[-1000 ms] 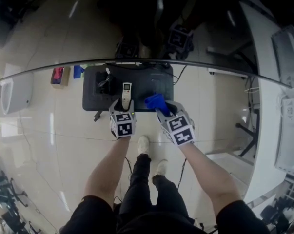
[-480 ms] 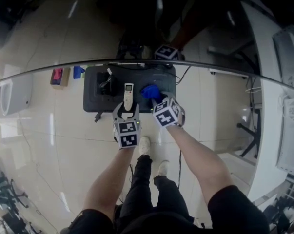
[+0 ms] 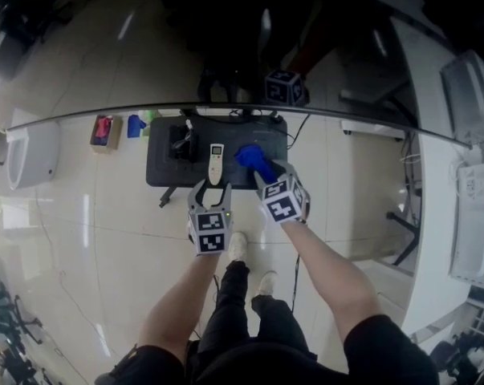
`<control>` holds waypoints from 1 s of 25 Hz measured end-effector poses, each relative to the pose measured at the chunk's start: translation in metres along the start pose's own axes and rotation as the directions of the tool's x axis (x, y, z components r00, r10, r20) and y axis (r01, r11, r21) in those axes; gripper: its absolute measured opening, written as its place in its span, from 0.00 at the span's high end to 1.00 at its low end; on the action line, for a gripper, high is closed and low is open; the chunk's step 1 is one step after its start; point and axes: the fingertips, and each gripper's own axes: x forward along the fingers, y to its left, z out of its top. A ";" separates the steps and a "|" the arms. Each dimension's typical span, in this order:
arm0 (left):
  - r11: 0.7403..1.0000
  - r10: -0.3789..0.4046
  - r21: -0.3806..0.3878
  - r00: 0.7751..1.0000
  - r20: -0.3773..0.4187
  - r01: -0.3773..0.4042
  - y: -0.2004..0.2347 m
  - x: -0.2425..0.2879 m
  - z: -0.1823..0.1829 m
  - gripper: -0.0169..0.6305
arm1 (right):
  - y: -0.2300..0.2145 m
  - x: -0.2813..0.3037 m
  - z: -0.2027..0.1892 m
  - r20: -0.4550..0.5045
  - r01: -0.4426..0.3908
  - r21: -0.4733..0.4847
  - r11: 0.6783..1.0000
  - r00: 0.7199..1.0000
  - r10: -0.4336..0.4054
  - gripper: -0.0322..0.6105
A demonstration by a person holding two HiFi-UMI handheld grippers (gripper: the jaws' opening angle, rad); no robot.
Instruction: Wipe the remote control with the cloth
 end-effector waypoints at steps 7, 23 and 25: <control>0.995 -0.092 0.061 0.986 0.139 0.084 -0.053 -0.099 0.055 0.65 | 0.029 -0.145 0.045 0.237 -0.060 0.054 0.997 0.970 0.045 0.77; 0.975 -0.182 0.178 0.932 0.314 0.130 -0.121 -0.309 0.103 0.97 | 0.126 -0.369 0.050 0.450 -0.135 -0.097 0.986 0.878 0.164 0.94; 0.971 -0.199 0.190 0.929 0.311 0.145 -0.123 -0.314 0.100 0.97 | 0.132 -0.374 0.048 0.453 -0.124 -0.102 0.987 0.877 0.157 0.94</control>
